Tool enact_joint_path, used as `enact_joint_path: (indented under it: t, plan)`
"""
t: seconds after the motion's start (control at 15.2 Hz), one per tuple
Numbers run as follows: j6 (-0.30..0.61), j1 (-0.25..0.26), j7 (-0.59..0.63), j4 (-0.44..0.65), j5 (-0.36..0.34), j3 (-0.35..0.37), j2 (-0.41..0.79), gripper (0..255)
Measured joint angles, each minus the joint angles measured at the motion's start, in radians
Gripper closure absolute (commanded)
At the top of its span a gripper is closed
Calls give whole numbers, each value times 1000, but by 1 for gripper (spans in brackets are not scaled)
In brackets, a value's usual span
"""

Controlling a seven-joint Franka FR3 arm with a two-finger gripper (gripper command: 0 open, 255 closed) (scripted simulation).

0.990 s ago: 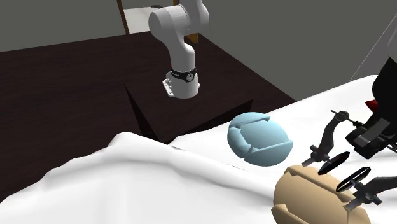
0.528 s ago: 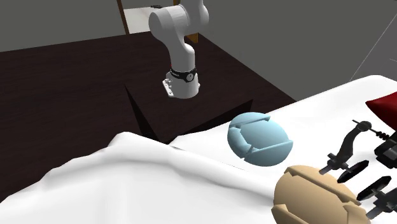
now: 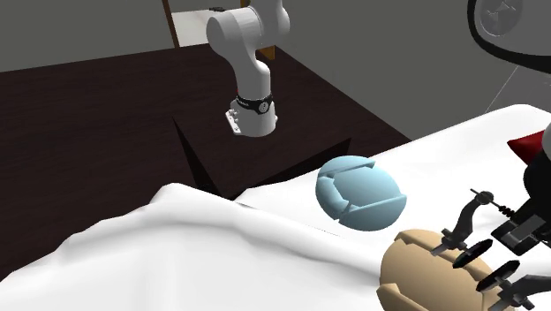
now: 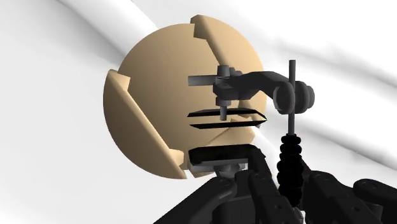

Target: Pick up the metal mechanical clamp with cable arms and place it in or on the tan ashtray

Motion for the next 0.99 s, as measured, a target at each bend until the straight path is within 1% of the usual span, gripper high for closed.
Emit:
enact_joint_path:
  t: [0.33, 0.79, 0.86, 0.99]
  plan:
    - [54, 3, -22, -42, 14, 6, 17, 255]
    - [64, 1, -26, -41, 17, 8, 27, 255]
    - [64, 1, -26, -41, 17, 8, 27, 0]
    - [64, 1, -26, -41, 17, 8, 27, 0]
